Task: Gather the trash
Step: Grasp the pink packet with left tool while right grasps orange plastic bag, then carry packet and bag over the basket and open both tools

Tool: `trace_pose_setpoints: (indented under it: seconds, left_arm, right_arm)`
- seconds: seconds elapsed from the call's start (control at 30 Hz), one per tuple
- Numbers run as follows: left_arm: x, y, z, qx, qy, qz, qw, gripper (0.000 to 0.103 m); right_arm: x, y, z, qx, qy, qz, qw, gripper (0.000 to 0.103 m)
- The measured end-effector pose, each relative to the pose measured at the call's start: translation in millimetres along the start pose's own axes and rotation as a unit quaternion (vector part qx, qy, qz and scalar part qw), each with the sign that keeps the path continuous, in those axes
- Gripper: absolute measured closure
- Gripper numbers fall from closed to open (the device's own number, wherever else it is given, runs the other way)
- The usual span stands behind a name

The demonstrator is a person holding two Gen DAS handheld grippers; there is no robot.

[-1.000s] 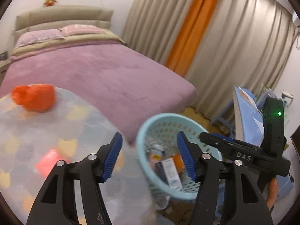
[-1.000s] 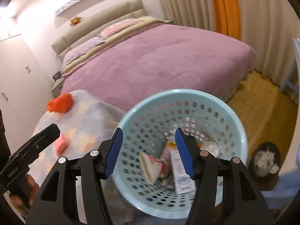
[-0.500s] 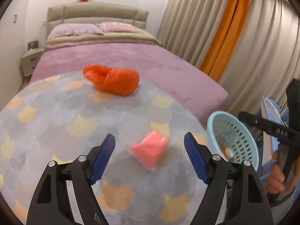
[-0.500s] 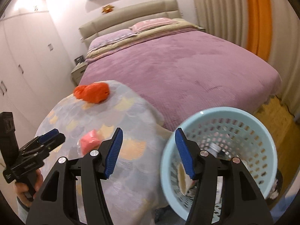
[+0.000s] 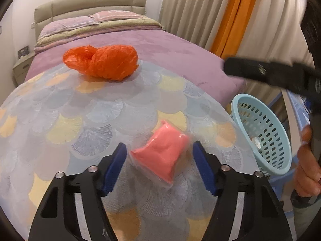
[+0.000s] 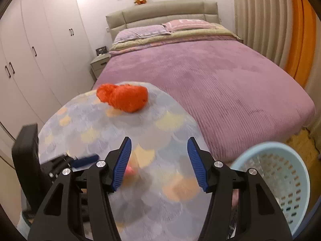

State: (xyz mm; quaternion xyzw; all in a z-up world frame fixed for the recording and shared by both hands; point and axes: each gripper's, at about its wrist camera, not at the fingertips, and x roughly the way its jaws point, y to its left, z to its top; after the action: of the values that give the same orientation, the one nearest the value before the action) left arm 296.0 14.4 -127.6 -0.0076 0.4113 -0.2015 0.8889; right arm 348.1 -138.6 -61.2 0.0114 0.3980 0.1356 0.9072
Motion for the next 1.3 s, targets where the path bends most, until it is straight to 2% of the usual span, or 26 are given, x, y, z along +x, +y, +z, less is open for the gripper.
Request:
trace_pose_setpoints:
  seconds: [0.07, 0.23, 0.37, 0.5, 0.6, 0.73, 0.8, 1.03, 1.1, 1.13, 1.17, 1.3]
  left_arm:
    - [3, -4, -2, 0.006, 0.003, 0.006, 1.0, 0.047]
    - [-7, 0, -1, -0.003, -0.012, 0.009, 0.9999, 0.051]
    - [-24, 31, 5, -0.046, -0.039, 0.05, 0.9969, 0.051]
    - [-34, 65, 7, -0.084, -0.067, 0.108, 0.9882, 0.051]
    - [-39, 82, 4, -0.116, -0.089, 0.111, 0.983, 0.051]
    - [-42, 84, 0, -0.124, -0.111, 0.127, 0.9779, 0.051]
    - [-42, 85, -1, -0.13, -0.111, 0.132, 0.9763, 0.051]
    - [-41, 90, -3, -0.143, -0.107, 0.127, 0.9757, 0.05]
    - [-41, 90, -3, -0.14, -0.105, 0.128, 0.9762, 0.05]
    - [-41, 89, -2, -0.139, -0.105, 0.129, 0.9762, 0.05]
    - [-41, 89, -3, -0.138, -0.106, 0.13, 0.9762, 0.05]
    - [-41, 89, -3, -0.141, -0.106, 0.129, 0.9759, 0.05]
  right_arm:
    - [10, 7, 8, -0.007, -0.003, 0.002, 1.0, 0.048]
    - [37, 22, 26, -0.028, -0.008, 0.006, 1.0, 0.042]
    - [70, 31, 40, -0.032, 0.006, 0.018, 0.999, 0.038]
    - [96, 36, 52, -0.027, 0.017, 0.036, 0.999, 0.031]
    - [111, 40, 62, -0.023, 0.017, 0.038, 0.999, 0.027]
    - [132, 43, 72, -0.016, 0.023, 0.05, 0.998, 0.025]
    - [145, 45, 75, -0.018, 0.029, 0.045, 0.998, 0.022]
    - [175, 43, 74, -0.001, 0.072, 0.056, 0.996, 0.022]
    - [174, 46, 73, -0.013, 0.071, 0.056, 0.996, 0.026]
    - [175, 48, 71, -0.017, 0.075, 0.062, 0.995, 0.03]
    - [176, 51, 70, -0.026, 0.078, 0.065, 0.995, 0.043]
    - [170, 60, 64, -0.054, 0.064, 0.059, 0.995, 0.061]
